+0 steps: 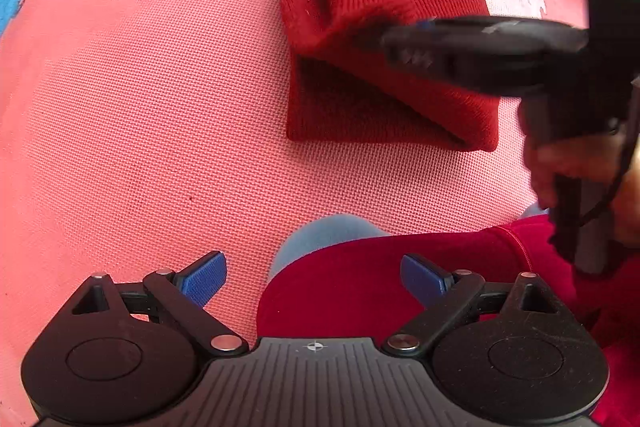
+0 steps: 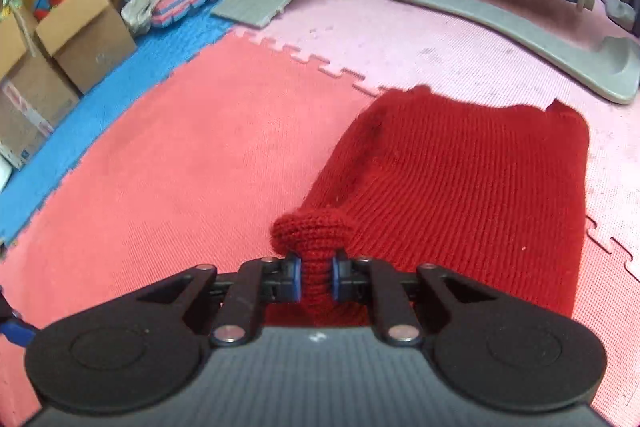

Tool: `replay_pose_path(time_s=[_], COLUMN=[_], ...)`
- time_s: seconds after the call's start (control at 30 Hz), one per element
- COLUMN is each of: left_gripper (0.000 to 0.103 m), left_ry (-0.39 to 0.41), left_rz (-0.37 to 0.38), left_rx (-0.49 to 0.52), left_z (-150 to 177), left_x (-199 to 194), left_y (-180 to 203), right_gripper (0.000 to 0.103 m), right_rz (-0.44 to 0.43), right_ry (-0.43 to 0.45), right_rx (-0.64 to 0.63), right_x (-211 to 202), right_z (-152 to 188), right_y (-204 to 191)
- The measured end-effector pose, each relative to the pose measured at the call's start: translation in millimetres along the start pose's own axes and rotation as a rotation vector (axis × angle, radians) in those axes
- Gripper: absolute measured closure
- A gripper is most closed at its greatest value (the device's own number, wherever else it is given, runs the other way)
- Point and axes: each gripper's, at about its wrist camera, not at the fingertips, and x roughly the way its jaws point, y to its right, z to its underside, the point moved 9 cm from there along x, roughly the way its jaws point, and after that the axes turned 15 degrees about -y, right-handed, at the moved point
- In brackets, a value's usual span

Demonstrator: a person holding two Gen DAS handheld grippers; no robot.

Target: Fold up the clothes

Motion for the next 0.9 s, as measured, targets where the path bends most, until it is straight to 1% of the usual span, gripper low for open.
replay_pose_path(time_s=[0.17, 0.33, 0.4, 0.43, 0.47, 0.5, 0.53, 0.57, 0.67, 0.77, 0.83, 0.9], left_gripper=[0.008, 0.008, 0.008, 0.008, 0.008, 0.008, 0.008, 0.008, 0.008, 0.008, 0.008, 0.008], left_ry=[-0.023, -0.024, -0.018, -0.017, -0.019, -0.023, -0.027, -0.029, -0.025, -0.007, -0.005, -0.015], left_rz=[0.009, 0.02, 0.024, 0.025, 0.026, 0.028, 0.028, 0.027, 0.033, 0.044, 0.044, 0.035], left_rx=[-0.023, -0.038, -0.04, -0.042, -0.043, -0.044, -0.043, -0.041, -0.037, -0.036, -0.036, -0.041], left_z=[7.2, 9.6, 8.2, 8.6, 9.0, 9.8, 10.7, 11.9, 12.8, 9.4, 4.3, -0.2], left_x=[5.3, 1.1, 0.0, -0.2, 0.0, 1.4, 2.0, 1.6, -2.2, -9.7, -13.1, -15.6], left_y=[-7.3, -14.2, -12.3, -11.8, -11.2, -8.2, -6.5, -6.0, -3.8, -1.4, -0.6, -2.2], right_gripper=[0.089, 0.085, 0.08, 0.074, 0.064, 0.059, 0.05, 0.044, 0.042, 0.042, 0.042, 0.04], right_rz=[0.082, 0.173, 0.179, 0.172, 0.16, 0.144, 0.126, 0.109, 0.05, -0.04, -0.074, -0.091], right_ry=[-0.062, -0.095, -0.101, -0.104, -0.108, -0.116, -0.125, -0.137, -0.174, -0.203, -0.204, -0.185], right_rx=[-0.134, -0.302, -0.344, -0.36, -0.374, -0.39, -0.409, -0.427, -0.438, -0.389, -0.356, -0.398], right_x=[48.8, 68.0, 70.1, 71.0, 71.5, 71.7, 71.7, 70.9, 58.5, 30.8, 11.2, -3.0], right_z=[2.3, 17.3, 21.9, 23.7, 25.4, 27.1, 28.6, 29.6, 25.4, 12.4, -1.8, -21.1], right_y=[-15.8, -33.3, -38.2, -40.5, -42.7, -44.8, -47.0, -48.6, -46.1, -32.4, -17.1, -1.5])
